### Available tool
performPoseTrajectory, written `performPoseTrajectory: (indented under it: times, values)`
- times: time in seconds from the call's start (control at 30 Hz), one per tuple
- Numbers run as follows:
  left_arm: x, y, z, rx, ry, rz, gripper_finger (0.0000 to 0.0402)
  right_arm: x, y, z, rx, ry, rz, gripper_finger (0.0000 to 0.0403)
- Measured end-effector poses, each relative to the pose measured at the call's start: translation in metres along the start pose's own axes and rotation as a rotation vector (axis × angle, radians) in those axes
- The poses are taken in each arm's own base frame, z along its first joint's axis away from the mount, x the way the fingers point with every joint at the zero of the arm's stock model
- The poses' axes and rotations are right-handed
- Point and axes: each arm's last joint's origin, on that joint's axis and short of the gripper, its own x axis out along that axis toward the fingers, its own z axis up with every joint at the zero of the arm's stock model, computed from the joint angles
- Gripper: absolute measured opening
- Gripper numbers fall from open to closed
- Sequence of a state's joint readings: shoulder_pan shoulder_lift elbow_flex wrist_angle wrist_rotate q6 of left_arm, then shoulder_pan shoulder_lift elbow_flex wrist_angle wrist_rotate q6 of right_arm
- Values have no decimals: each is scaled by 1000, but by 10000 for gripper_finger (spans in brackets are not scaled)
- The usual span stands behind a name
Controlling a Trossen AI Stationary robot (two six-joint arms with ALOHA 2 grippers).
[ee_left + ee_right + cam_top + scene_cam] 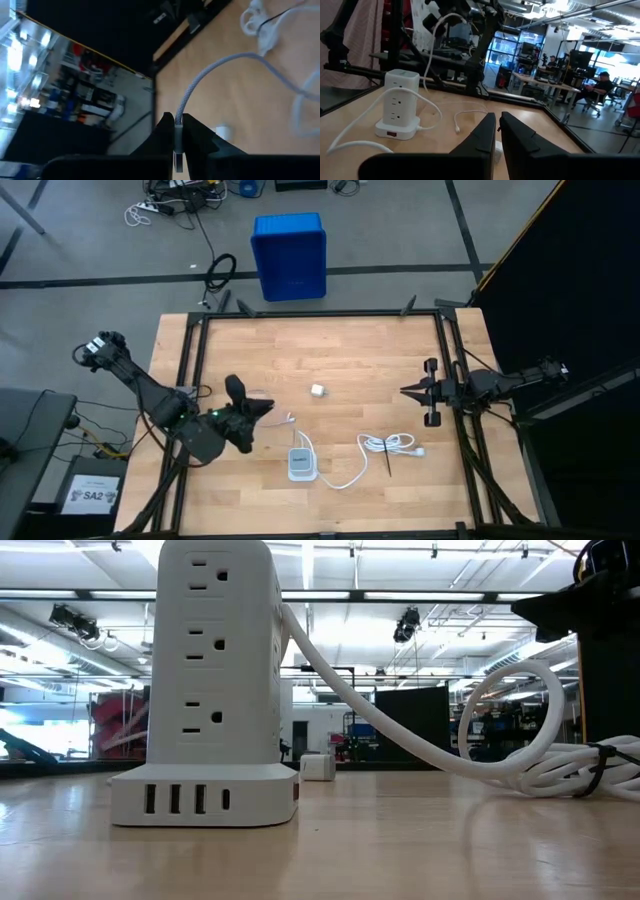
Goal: Insert USB
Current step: Insert the white charger cable into the white charger adapter
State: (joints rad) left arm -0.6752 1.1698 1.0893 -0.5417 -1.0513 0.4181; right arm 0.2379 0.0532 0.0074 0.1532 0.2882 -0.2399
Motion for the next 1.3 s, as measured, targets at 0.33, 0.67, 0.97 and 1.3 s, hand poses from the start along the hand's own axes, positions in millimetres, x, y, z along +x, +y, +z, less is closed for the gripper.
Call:
performPoseTrajectory:
  times: [0.33, 0.67, 0.97, 1.3]
  values:
    - [34, 23, 2, -6, -115, -125, 0, -3, -7, 24, 77, -241, -58, 5]
    - [89, 63, -9, -35, -233, -67, 0, 18, -11, 35, 133, -163, -96, 6]
    - [141, 59, -25, 32, -114, -28, 0, 82, -10, 47, 66, 10, -113, 9]
    - [170, 45, -37, 162, 70, 33, 0, 174, -23, 59, 79, 118, -177, 10]
